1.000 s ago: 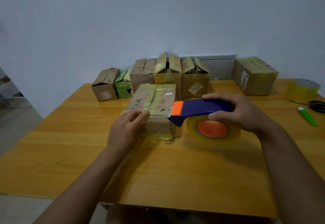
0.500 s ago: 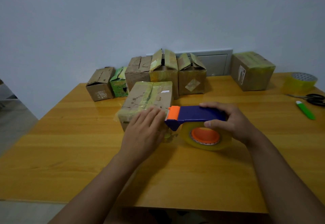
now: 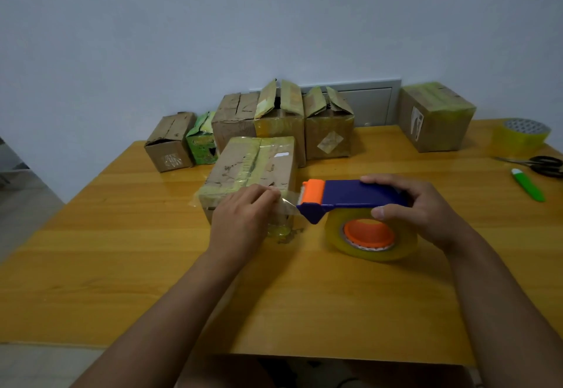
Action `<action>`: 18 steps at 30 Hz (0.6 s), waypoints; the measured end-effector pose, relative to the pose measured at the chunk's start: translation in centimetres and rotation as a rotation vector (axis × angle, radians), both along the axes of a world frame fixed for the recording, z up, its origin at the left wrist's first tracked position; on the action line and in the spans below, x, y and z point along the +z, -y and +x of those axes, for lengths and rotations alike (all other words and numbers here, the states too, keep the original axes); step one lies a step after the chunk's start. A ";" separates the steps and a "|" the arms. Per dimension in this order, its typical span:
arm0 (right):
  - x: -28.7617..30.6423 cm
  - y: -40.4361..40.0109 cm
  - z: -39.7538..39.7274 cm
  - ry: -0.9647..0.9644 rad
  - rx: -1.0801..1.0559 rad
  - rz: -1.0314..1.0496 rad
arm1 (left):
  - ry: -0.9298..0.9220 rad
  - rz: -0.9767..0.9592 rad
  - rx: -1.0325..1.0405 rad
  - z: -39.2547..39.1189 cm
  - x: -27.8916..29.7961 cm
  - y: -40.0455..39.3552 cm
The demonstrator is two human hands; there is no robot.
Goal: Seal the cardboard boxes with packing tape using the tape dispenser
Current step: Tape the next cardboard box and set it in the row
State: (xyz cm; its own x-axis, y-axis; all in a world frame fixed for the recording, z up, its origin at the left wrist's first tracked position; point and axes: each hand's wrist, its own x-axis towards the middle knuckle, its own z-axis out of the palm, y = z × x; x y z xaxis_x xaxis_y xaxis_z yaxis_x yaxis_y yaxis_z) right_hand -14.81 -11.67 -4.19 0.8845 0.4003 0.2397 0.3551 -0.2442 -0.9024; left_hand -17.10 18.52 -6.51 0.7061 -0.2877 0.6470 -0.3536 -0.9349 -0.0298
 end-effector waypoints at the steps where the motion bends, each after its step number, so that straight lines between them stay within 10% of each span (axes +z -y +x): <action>1: 0.2 0.1 0.0 -0.005 0.012 -0.024 | -0.003 0.011 0.005 0.0 0.1 0.1; 18: 2.9 -3.8 2.2 0.017 -0.001 -0.352 | 0.016 0.001 -0.078 0.2 0.0 -0.4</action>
